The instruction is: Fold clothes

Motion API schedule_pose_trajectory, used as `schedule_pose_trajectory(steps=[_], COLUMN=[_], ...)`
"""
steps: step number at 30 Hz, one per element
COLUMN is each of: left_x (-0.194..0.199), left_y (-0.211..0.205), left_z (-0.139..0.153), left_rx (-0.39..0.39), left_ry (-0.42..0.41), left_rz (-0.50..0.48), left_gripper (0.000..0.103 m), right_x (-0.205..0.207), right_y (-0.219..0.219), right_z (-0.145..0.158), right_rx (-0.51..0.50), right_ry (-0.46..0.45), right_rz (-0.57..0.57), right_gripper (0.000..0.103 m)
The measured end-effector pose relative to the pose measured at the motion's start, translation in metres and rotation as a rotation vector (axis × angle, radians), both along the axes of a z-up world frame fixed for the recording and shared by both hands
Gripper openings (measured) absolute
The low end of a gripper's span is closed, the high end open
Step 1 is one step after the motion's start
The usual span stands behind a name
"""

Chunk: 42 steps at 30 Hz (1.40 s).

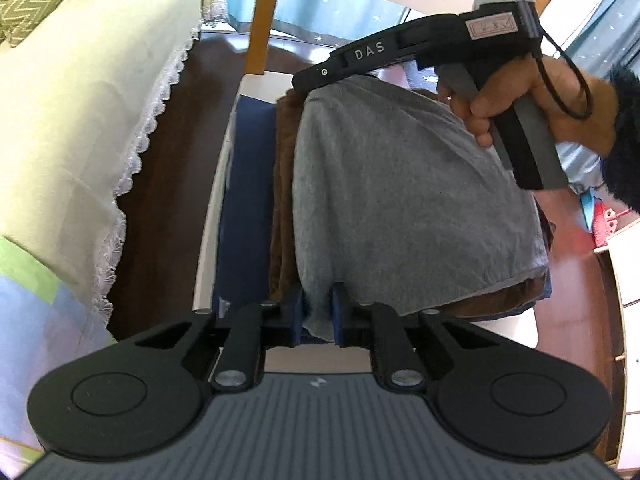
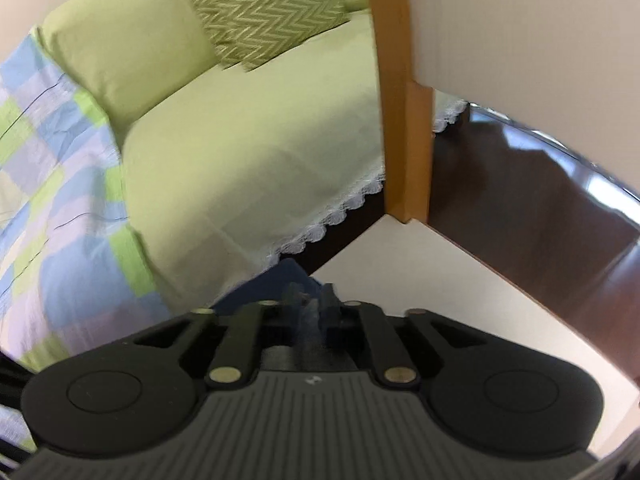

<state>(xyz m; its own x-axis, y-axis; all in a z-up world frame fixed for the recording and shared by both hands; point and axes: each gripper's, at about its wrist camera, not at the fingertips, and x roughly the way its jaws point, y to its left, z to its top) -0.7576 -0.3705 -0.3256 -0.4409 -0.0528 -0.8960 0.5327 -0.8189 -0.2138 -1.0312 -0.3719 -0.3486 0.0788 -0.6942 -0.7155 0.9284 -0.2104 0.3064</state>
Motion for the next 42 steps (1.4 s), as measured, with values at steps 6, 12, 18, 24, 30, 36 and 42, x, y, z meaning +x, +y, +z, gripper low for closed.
schedule_pose_trajectory(steps=[6, 12, 18, 24, 30, 36, 42], left_x=[0.01, -0.018, -0.034, -0.021, -0.032, -0.032, -0.021], left_y=[-0.003, 0.022, 0.032, 0.046, 0.048, 0.053, 0.072], left_z=[0.031, 0.044, 0.007, 0.025, 0.005, 0.01, 0.014], left_rx=[-0.062, -0.077, -0.083, -0.123, -0.135, -0.135, -0.158], left_ry=[-0.027, 0.066, -0.026, -0.001, -0.128, -0.253, -0.254], left_rz=[-0.02, -0.158, -0.172, -0.17, -0.098, 0.03, 0.032], left_gripper=[0.018, 0.018, 0.018, 0.018, 0.019, 0.027, 0.049], right_x=[-0.031, -0.01, 0.046, 0.072, 0.087, 0.1, 0.134], right_y=[0.083, 0.165, 0.224, 0.253, 0.247, 0.269, 0.278], right_z=[0.051, 0.051, 0.005, 0.029, -0.003, 0.02, 0.031], right_rx=[-0.151, -0.098, 0.113, 0.028, 0.163, 0.125, 0.094], right_ry=[-0.017, -0.119, 0.002, 0.128, 0.155, 0.13, 0.086], right_rz=[-0.312, -0.283, -0.3, -0.392, -0.418, -0.542, -0.634], right_gripper=[0.04, 0.018, 0.0, 0.012, 0.016, 0.028, 0.044])
